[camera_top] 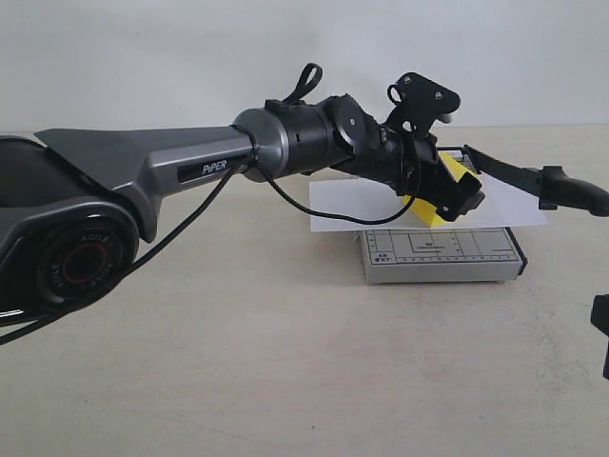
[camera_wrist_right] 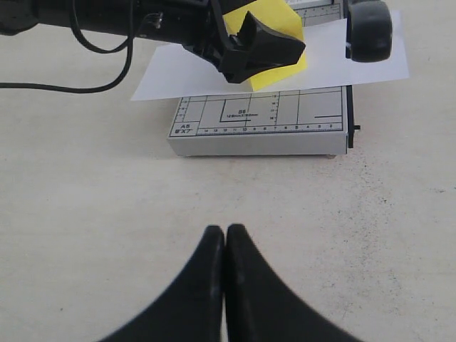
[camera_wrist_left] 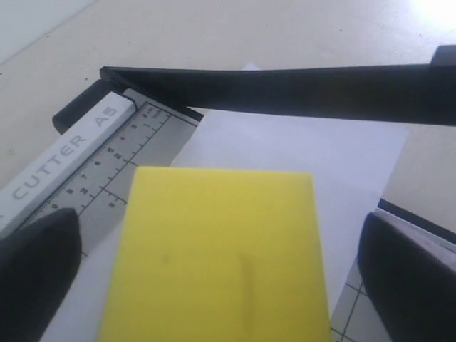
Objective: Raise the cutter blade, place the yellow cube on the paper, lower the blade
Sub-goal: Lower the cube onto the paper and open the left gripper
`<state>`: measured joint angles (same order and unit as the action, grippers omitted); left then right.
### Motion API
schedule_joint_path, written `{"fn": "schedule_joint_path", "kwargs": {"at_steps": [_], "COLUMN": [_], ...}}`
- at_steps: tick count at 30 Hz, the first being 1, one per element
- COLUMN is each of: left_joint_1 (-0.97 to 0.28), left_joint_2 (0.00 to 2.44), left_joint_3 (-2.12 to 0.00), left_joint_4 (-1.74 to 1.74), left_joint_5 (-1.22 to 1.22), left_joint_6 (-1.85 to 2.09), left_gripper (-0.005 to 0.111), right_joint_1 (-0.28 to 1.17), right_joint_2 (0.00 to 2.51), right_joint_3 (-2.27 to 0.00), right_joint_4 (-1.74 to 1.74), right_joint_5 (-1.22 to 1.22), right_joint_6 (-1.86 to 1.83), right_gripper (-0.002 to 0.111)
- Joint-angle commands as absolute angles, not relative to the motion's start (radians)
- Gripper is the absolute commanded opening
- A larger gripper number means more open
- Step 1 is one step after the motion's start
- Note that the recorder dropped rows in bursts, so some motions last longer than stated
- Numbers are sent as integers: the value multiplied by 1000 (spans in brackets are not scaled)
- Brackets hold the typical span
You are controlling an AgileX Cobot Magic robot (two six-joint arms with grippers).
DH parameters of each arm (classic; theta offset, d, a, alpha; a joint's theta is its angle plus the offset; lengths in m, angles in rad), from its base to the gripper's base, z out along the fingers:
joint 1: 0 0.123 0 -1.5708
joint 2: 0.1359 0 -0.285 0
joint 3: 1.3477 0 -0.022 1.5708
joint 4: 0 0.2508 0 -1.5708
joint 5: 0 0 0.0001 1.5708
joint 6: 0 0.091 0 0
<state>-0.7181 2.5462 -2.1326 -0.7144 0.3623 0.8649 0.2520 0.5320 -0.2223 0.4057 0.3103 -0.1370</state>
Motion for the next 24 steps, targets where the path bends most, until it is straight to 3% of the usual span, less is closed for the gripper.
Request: {"fn": "schedule_joint_path", "kwargs": {"at_steps": [1,24], "left_joint_1": [-720,-722], "left_joint_2": [2538,2495], "left_joint_3": [-2138,-2138], "left_joint_4": [-713,-788], "left_joint_5": [358,306], "left_joint_6": [869,893], "left_gripper": [101,101], "right_joint_1": [250,250], "right_joint_2": [534,534], "right_joint_3": [-221,-221], "right_joint_4": [409,415], "right_joint_5": [308,308], "right_joint_6": [-137,-137], "right_gripper": [0,0]}}
